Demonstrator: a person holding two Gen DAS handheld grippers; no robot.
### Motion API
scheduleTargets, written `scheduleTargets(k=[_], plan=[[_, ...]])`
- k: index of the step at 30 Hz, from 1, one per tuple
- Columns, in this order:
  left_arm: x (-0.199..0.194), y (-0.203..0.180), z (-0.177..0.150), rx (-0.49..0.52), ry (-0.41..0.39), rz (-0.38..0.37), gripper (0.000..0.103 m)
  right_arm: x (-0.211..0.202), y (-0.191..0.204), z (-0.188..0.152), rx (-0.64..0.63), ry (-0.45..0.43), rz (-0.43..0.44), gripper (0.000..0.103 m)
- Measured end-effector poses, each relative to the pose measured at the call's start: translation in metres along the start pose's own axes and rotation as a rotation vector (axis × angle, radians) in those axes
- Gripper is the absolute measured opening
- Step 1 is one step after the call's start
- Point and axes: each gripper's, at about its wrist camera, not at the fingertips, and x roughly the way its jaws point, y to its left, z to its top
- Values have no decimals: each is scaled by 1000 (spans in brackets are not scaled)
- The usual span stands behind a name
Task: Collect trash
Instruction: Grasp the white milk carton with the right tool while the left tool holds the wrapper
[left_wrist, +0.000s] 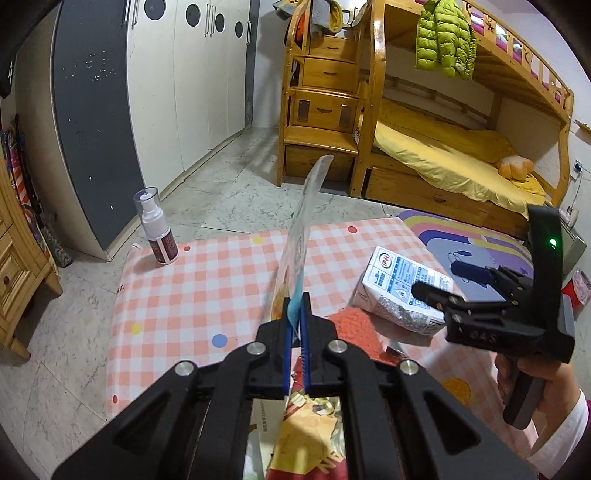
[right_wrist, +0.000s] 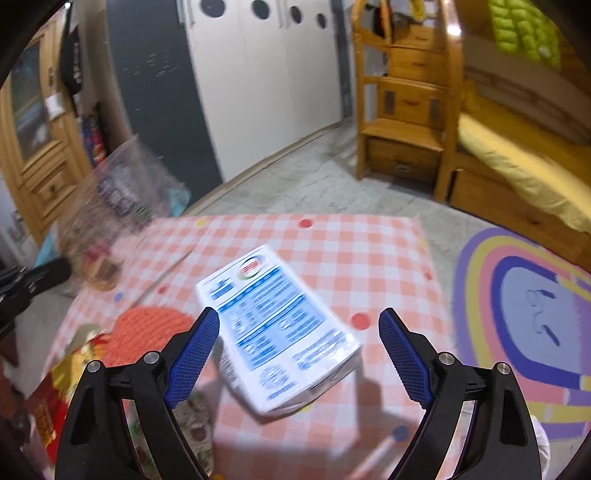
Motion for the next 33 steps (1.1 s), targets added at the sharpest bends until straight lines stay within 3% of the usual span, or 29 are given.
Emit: scheduleTargets(k=[6,13,16,18,19,20,21,22,23,24,27,32,33], plan=[[-1,3,-1,-10,4,10,2,-5,20,-15,-120,76,56,86],[2,5,-2,-20,14,12,2,3,28,-14,-191,48,-38,87],[1,3,-2,-10,12,14,2,6,28,-13,-197,67,2,78],[1,3,-2,-11,11,13,2,1,30,-13,-219,59,-17,74],[-1,2,-2,-12,10,14,2,-4,31,-13,-222,47,-24,69],[-2,3,-2,-15,8,14,2,-8,32,-13,-213,31,-28,46],[-4,2,-2,-19,3,13,2,-16,29,-10,-184,0,-54,36],[-6,3,-2,-21,-1,11,2,-24,25,-6,-141,-19,-60,17],[-9,1,-3,-22,-6,7,2,-34,18,-3,-87,-34,-34,7],[-13,-1,-4,-20,-12,1,2,-40,14,-3,-51,-35,-7,6],[-19,-8,-9,-12,-19,-1,2,-44,16,-12,-63,-40,-51,14],[-22,-11,-18,-22,-12,-10,2,-30,18,-20,-97,5,-53,72],[-21,-10,-18,-21,-13,-4,2,-28,19,-21,-104,3,-62,77]])
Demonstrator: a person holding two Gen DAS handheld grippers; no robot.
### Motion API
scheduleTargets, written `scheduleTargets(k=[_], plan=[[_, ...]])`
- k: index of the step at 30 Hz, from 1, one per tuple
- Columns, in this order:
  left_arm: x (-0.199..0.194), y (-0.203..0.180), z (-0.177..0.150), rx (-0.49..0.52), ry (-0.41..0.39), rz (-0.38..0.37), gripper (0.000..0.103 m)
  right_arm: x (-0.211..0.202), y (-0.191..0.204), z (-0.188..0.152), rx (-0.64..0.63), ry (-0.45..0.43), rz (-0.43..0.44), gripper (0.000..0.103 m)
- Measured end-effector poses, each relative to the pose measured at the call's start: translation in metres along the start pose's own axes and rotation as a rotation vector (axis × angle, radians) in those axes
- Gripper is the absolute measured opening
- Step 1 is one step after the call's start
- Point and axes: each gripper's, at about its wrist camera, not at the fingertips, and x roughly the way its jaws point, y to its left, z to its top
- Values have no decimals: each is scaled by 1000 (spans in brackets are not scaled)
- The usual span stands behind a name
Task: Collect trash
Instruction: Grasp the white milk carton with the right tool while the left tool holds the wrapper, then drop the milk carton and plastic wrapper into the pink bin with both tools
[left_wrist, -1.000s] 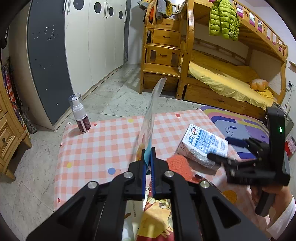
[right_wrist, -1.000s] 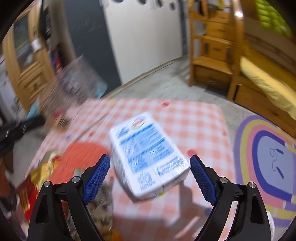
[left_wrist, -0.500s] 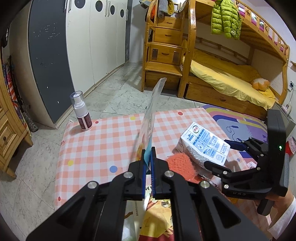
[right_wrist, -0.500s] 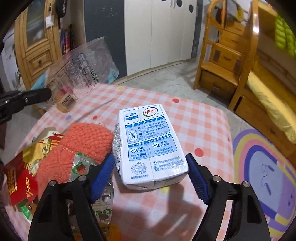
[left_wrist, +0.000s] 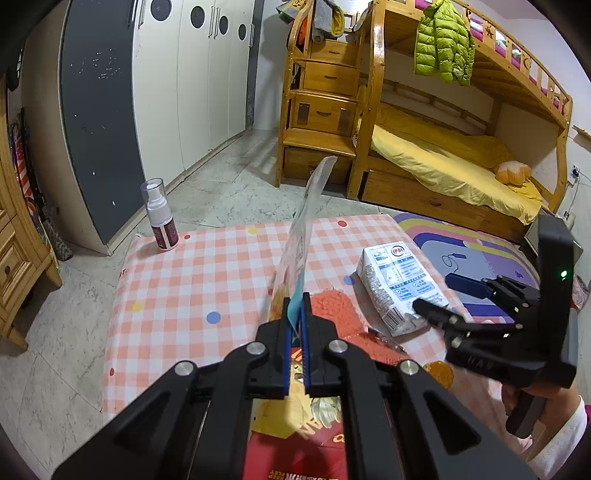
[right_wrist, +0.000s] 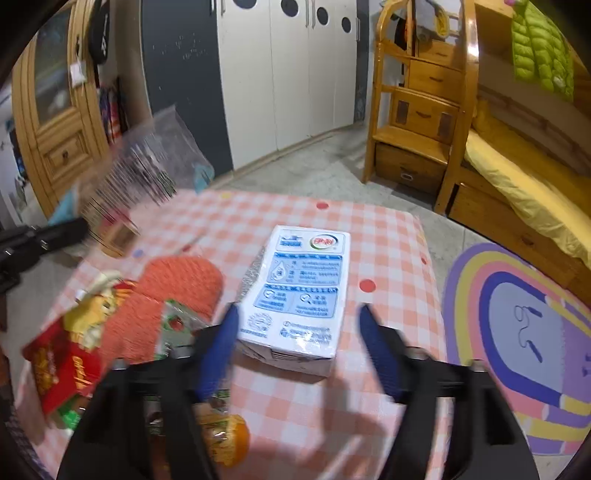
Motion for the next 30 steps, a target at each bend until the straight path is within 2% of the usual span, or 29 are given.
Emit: scheduleTargets(k=[1,4,7,8,10,12,15,19,25,30], plan=[[1,0,0,1,0,3,2,2,1,1,0,-2,-4,87],[3,3,2,-6,-1,10,2,6,8,-3,-4,11,-5,88],[5,4,3,-7,-1,12,2,16,17,-5,-34,43,-44,89],[5,4,3,-4,-2,15,2,18,18,-6,-38,51,-46,87],[4,4,3,4,-7,27,2,19,19,-5,-33,69,-52,70],[3,8,4,3,-14,42,2,10,19,-2,-35,46,-91,69],[-2,10,4,3,-24,44,2,-11,14,1,-10,6,-74,68],[-15,-1,3,27,-57,8,2,-41,8,1,35,-60,-83,68],[-36,-20,-3,28,-97,-92,2,-91,4,-11,131,-159,-75,69],[-51,-50,-15,50,-119,-177,2,-121,5,-29,154,-192,-87,69]])
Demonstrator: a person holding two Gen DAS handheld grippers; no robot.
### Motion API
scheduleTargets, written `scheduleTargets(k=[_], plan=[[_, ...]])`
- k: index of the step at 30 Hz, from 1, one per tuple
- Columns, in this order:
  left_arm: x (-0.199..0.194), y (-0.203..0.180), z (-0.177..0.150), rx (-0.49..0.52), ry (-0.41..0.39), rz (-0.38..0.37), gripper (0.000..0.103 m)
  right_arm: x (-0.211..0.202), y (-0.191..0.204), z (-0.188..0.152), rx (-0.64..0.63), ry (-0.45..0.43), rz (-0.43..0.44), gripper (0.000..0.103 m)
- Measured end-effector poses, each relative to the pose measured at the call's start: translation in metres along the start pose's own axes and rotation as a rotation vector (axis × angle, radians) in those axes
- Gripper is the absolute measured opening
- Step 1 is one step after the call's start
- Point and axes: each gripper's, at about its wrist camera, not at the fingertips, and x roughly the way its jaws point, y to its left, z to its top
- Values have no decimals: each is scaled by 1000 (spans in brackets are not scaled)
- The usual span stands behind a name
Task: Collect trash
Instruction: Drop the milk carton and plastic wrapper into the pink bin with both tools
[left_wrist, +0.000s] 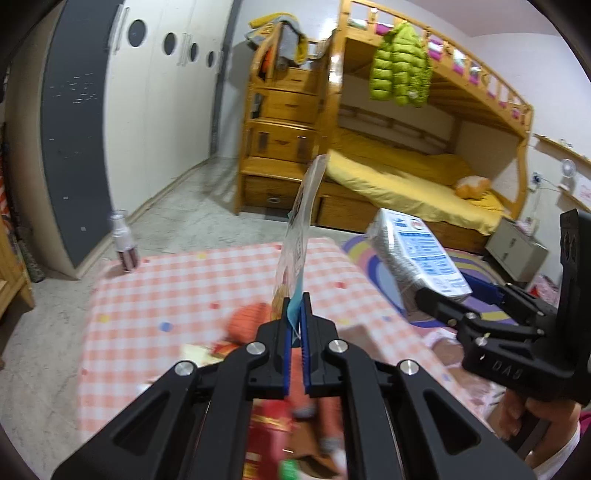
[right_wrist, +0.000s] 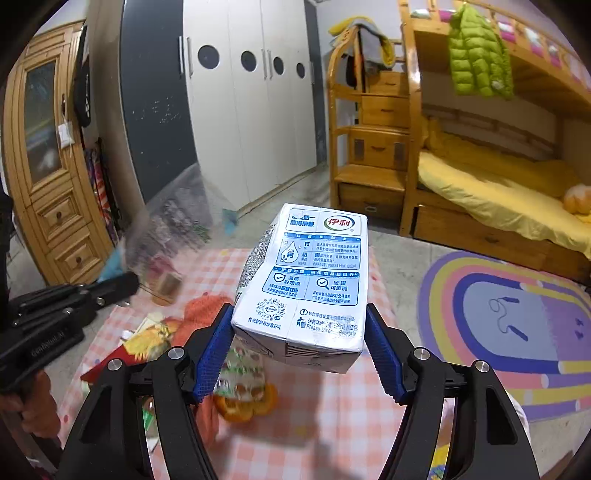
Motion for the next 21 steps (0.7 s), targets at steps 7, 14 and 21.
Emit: scheduleTargets(k=[7,14,21], plan=[[2,-61,-21,89,19,-112,2,-44,-37,-29,62,-1,-140,69],[15,-122,-44,158,73,-253,2,-93,-94,-76,117,36,-289,69],[45,-190,-69,226,164,-375,2,-118,-143,-123,183,83,-391,70]])
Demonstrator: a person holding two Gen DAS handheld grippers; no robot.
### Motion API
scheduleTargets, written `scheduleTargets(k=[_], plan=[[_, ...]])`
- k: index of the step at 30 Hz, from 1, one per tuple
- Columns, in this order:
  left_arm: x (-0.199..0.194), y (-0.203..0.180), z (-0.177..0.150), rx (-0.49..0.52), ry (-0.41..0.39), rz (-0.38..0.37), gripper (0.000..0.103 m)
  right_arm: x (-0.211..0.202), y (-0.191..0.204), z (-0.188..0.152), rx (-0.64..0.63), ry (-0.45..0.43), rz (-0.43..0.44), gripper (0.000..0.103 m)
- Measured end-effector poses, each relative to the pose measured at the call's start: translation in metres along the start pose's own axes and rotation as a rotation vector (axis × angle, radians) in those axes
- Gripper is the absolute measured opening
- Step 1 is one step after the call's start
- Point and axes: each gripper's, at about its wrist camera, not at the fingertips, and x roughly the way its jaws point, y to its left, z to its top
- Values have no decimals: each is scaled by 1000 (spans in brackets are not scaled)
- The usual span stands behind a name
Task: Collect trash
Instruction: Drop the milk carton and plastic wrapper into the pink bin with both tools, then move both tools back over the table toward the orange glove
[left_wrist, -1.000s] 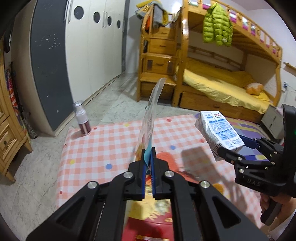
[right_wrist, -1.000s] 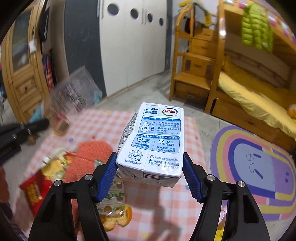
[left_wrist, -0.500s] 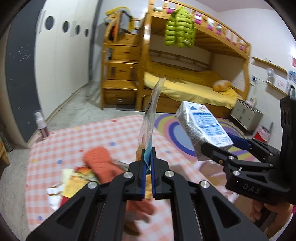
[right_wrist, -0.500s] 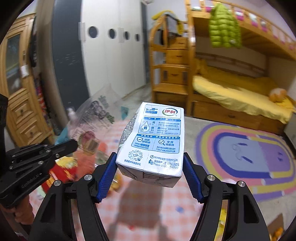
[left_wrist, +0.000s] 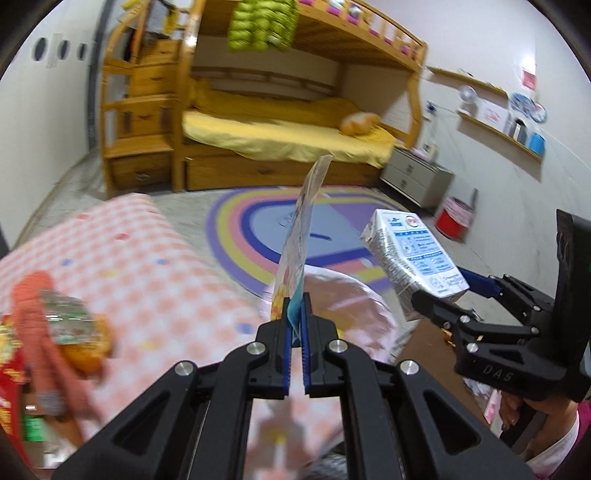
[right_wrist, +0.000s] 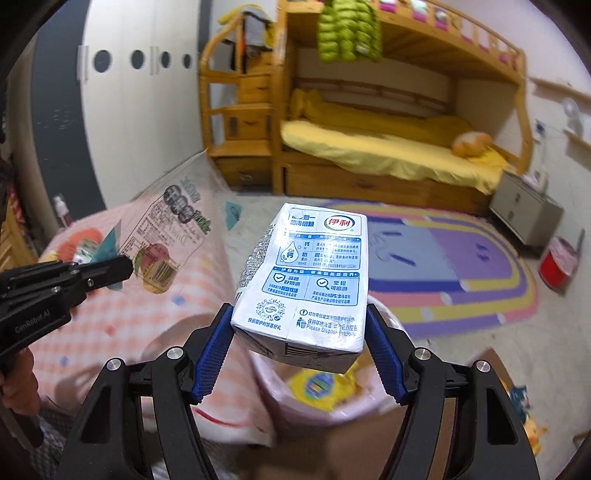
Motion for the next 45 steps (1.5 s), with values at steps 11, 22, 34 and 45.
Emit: scheduleTargets(k=[11,22,34,45], plan=[[70,-38,10,41,55,-67,4,33,-57,-23,101,32,-5,71],[50,-5,14,-33,12,44,63,44,-58,-28,140,19,16,86],[-44,48,8,-102,-76,277,72,-7,4,17,90,-56,110,86],[-129,127,-30,-184,-105,506,76,-23,112,62,-38,-95,295,86]])
